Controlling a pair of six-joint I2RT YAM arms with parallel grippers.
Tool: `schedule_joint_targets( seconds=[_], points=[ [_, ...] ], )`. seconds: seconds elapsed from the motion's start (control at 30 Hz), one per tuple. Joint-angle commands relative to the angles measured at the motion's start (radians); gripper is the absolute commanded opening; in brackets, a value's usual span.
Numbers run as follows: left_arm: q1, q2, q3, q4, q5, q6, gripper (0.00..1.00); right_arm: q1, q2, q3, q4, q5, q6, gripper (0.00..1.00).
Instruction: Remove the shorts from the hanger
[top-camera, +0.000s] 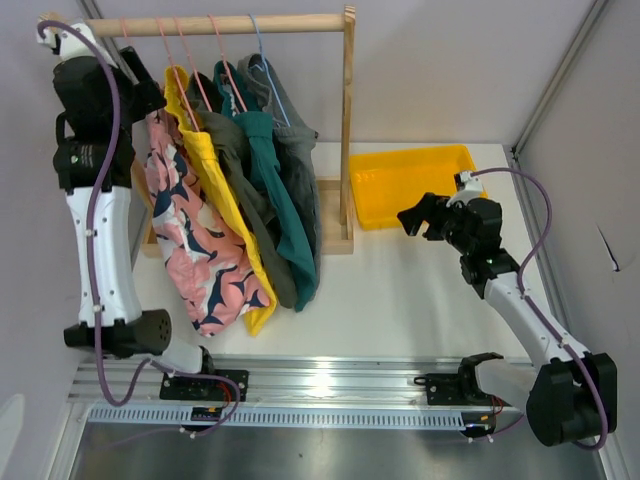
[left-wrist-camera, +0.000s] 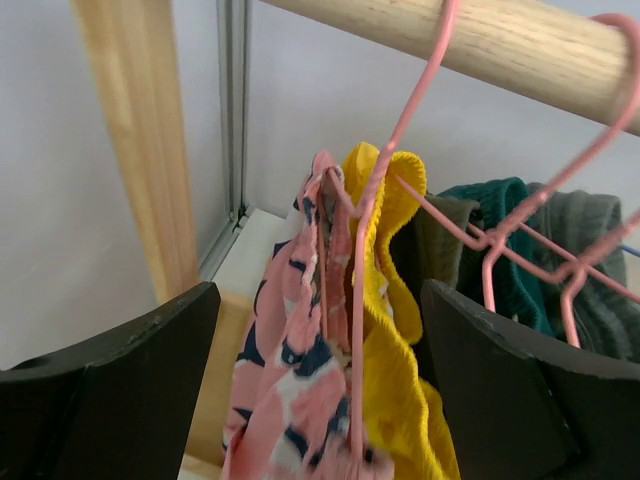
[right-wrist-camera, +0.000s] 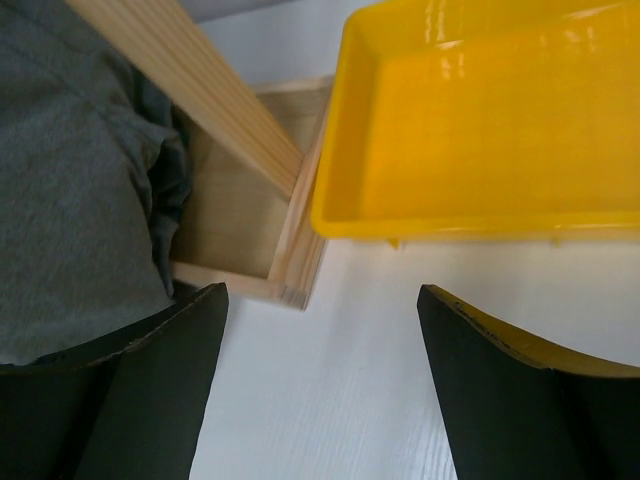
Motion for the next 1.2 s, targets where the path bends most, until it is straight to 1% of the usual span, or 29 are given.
schedule_joint_targets(
  seconds=[0.0,0.07,0.23,0.27,0.33,0.43,0.47,0.53,0.57,0.73,0.77,0.8,1.0,1.1,1.17],
  points=[
    [-0.008,0.065,0.106,-0.03,0.027,0.019,0.87,0.023,-0.074,-0.016,-0.062,-0.037,0.004,0.84],
    [-0.007,0.109,0.132,-0.037,0.02,0.016,0.86,0.026,-0.097,-0.027,-0.073,-0.037,0.0,0.85],
    [-0.007,0.154,0.154,-0.04,0.008,0.019,0.82,0.029,-0.107,-0.045,-0.09,-0.034,-0.02,0.84],
    [-0.007,0.163,0.155,-0.043,0.004,0.018,0.79,0.029,-0.103,-0.045,-0.095,-0.033,-0.022,0.85],
    [-0.008,0.169,0.151,-0.047,-0.004,0.019,0.77,0.031,-0.098,-0.045,-0.092,-0.042,-0.023,0.85],
    [-0.008,0.177,0.142,-0.047,-0.004,0.019,0.68,0.029,-0.086,-0.047,-0.084,-0.05,-0.023,0.84],
    [-0.008,0.18,0.139,-0.047,-0.006,0.019,0.58,0.031,-0.084,-0.047,-0.081,-0.05,-0.023,0.84],
    [-0.008,0.189,0.139,-0.045,-0.007,0.018,0.48,0.031,-0.078,-0.048,-0.078,-0.05,-0.023,0.84],
    [-0.008,0.192,0.14,-0.047,-0.01,0.016,0.38,0.031,-0.078,-0.053,-0.076,-0.051,-0.023,0.85],
    [-0.008,0.212,0.149,-0.05,-0.012,0.015,0.15,0.032,-0.069,-0.056,-0.07,-0.05,-0.025,0.85],
    [-0.008,0.212,0.149,-0.051,-0.012,0.013,0.04,0.032,-0.069,-0.056,-0.069,-0.051,-0.026,0.85],
    [-0.007,0.213,0.149,-0.053,-0.016,0.01,0.0,0.032,-0.068,-0.057,-0.069,-0.051,-0.025,0.84],
    [-0.008,0.195,0.185,-0.056,-0.016,-0.005,0.0,0.034,-0.075,-0.065,-0.05,-0.05,-0.005,0.82],
    [-0.008,0.178,0.227,-0.06,-0.023,-0.007,0.0,0.052,-0.094,-0.068,-0.033,-0.025,0.006,0.8],
    [-0.01,0.16,0.261,-0.062,-0.019,-0.008,0.0,0.092,-0.115,-0.066,-0.024,0.01,0.004,0.8]
  ],
)
